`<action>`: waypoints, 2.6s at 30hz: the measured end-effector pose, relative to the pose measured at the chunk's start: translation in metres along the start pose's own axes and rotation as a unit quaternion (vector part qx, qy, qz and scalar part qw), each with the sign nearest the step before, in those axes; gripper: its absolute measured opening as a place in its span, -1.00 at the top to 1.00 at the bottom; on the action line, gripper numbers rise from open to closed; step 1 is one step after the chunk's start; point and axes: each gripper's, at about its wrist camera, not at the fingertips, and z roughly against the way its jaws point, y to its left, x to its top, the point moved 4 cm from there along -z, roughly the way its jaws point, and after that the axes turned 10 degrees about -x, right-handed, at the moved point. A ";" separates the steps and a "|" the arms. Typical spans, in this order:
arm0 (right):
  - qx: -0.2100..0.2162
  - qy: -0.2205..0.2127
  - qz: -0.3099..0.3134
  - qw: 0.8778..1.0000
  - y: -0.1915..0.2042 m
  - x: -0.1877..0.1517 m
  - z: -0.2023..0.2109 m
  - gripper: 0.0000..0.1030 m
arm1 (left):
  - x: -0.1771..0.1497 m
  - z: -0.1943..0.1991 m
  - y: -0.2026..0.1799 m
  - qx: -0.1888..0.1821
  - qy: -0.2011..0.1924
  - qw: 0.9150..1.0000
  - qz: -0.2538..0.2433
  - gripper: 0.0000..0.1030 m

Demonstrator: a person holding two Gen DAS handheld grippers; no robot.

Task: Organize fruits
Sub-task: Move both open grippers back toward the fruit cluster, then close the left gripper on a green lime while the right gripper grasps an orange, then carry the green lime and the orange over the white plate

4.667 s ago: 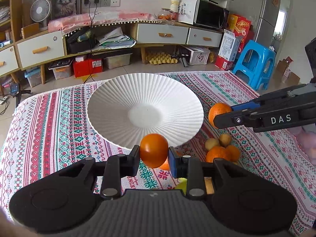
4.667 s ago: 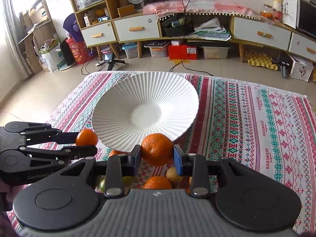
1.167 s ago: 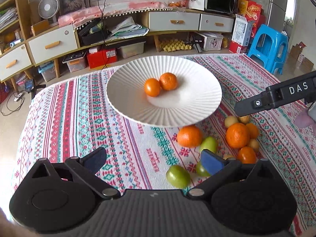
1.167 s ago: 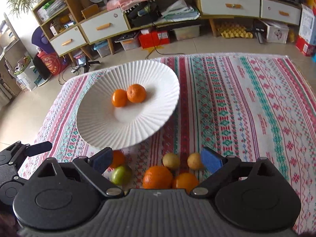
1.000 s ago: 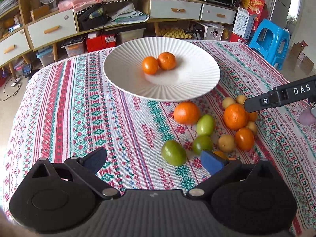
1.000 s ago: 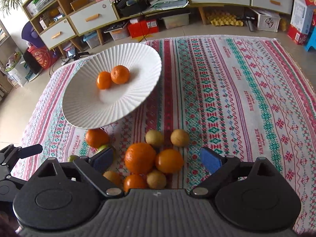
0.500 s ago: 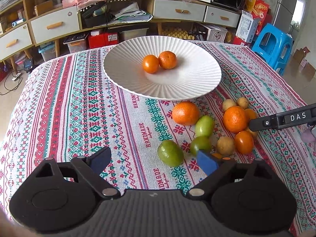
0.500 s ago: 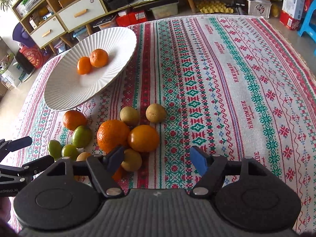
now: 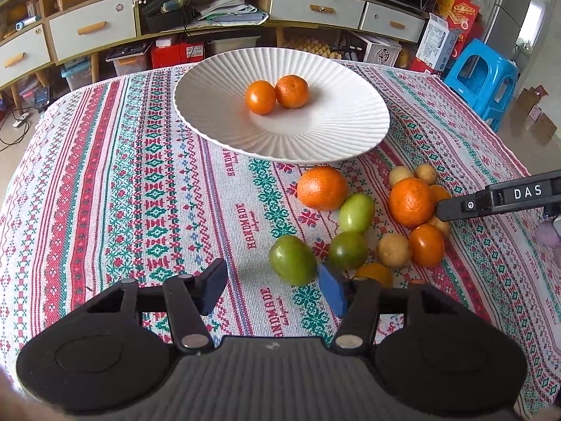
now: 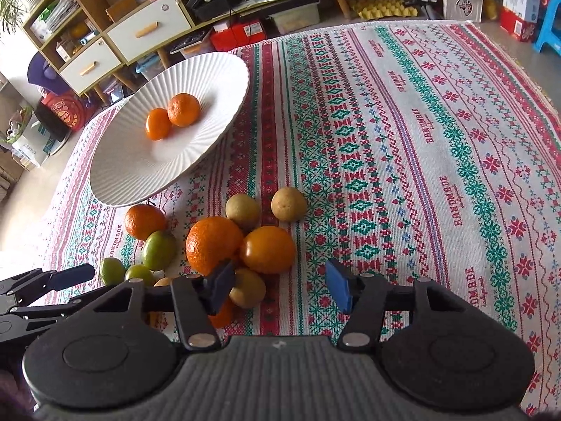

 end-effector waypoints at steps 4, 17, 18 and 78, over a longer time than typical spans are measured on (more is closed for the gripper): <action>-0.002 -0.004 -0.009 1.000 -0.004 0.000 0.004 -0.03 | -0.002 0.004 -0.001 0.002 -0.004 1.000 -0.009 -0.04; 0.009 0.010 -0.020 1.000 -0.002 0.004 -0.004 0.08 | 0.001 -0.004 -0.001 -0.018 -0.007 1.000 0.003 0.15; 0.009 0.010 -0.020 1.000 -0.002 0.003 -0.004 0.08 | 0.001 -0.004 -0.001 -0.018 -0.008 1.000 0.004 0.16; 0.031 -0.024 -0.012 0.999 0.005 0.020 0.014 0.41 | 0.013 0.015 -0.013 -0.023 -0.043 0.999 -0.019 0.31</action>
